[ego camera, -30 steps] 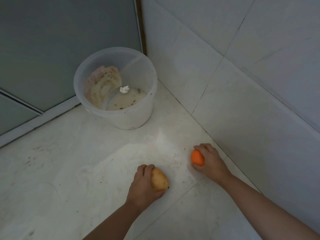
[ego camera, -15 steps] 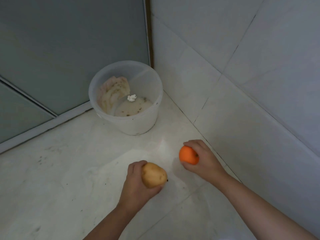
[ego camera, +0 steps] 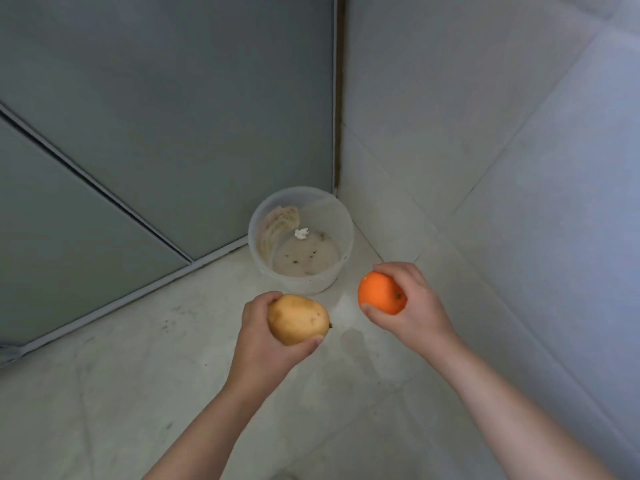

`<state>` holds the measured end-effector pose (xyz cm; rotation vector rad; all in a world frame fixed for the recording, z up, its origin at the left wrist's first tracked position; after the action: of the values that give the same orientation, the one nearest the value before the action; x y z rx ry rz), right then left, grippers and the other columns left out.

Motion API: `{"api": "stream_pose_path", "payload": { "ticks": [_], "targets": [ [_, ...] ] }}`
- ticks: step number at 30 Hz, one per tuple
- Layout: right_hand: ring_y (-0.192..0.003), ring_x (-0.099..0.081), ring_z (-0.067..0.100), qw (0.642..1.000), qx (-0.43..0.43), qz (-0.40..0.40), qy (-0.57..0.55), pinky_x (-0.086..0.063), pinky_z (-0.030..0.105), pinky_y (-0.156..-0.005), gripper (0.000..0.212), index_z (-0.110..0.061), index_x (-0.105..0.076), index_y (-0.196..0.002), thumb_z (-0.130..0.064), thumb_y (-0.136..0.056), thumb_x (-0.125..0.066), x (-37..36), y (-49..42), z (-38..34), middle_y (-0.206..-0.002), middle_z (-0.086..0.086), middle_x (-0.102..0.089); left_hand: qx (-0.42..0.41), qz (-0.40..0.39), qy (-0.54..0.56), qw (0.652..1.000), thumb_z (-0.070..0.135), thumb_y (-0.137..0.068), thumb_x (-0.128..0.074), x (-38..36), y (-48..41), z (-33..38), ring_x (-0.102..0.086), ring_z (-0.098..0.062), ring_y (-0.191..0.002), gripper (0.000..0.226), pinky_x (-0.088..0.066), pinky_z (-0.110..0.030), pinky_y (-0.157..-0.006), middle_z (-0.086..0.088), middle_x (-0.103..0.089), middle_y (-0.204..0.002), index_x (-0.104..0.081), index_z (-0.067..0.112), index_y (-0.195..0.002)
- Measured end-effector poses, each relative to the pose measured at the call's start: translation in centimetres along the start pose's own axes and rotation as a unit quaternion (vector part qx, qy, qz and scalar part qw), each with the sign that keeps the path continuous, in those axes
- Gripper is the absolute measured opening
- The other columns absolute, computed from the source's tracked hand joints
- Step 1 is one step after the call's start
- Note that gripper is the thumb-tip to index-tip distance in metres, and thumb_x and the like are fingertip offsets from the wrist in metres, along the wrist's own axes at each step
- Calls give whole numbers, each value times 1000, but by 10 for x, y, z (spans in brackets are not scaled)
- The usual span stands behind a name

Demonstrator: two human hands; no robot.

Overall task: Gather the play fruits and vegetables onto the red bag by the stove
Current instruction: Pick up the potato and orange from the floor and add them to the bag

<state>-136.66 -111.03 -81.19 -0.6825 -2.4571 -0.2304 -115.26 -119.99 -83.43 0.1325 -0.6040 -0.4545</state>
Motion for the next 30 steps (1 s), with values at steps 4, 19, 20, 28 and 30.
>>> {"api": "stream_pose_path", "payload": {
  "ticks": [4,19,20,28,30],
  "targets": [
    [-93,-46,-4,1000,6,6,-12,-31,0,-79,50,-20,-60,-108,-18,-62,-80,42,-2,-73,-107,-5,-52,0,2,21,1000,26,-52,-88,40,19,67,-46,1,-96,74,-37,-5,-73,9,-45,-114,-41,35,-109],
    [-93,-47,0,998,50,44,-20,-32,-2,-75,50,-23,-58,-111,-16,-66,-80,241,8,-344,-112,-5,-51,52,101,122,986,30,-59,-86,218,128,315,-51,-9,-101,69,-45,-28,-83,6,-47,-117,-44,37,-113],
    [-93,-46,1,997,60,51,-20,-32,-2,-76,50,-22,-59,-111,-18,-66,-80,255,10,-362,-111,-4,-51,49,103,134,984,32,-59,-86,224,136,331,-52,-10,-102,69,-46,-29,-83,6,-48,-118,-44,38,-113],
    [-97,-47,3,989,122,83,-22,-33,1,-79,53,-24,-58,-113,-35,-62,-69,345,33,-463,-109,-8,-51,-13,116,155,981,43,-51,-81,262,189,451,-53,-9,-102,72,-48,-34,-87,9,-48,-119,-44,45,-113],
    [-97,-47,2,986,136,91,-27,-33,1,-79,53,-25,-58,-113,-36,-63,-69,363,41,-482,-109,-9,-50,-29,121,149,981,40,-55,-84,272,199,475,-53,-9,-103,74,-47,-32,-87,8,-48,-119,-44,43,-117]
  ]
}}
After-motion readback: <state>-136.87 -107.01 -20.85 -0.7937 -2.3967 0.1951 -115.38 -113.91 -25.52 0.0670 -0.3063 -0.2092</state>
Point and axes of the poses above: each hand's wrist, its own y-axis away from the middle knuckle, its own x-axis out of the back of the hand, z = x × y, the point moved 10 cm from there along -y, towards the middle knuckle
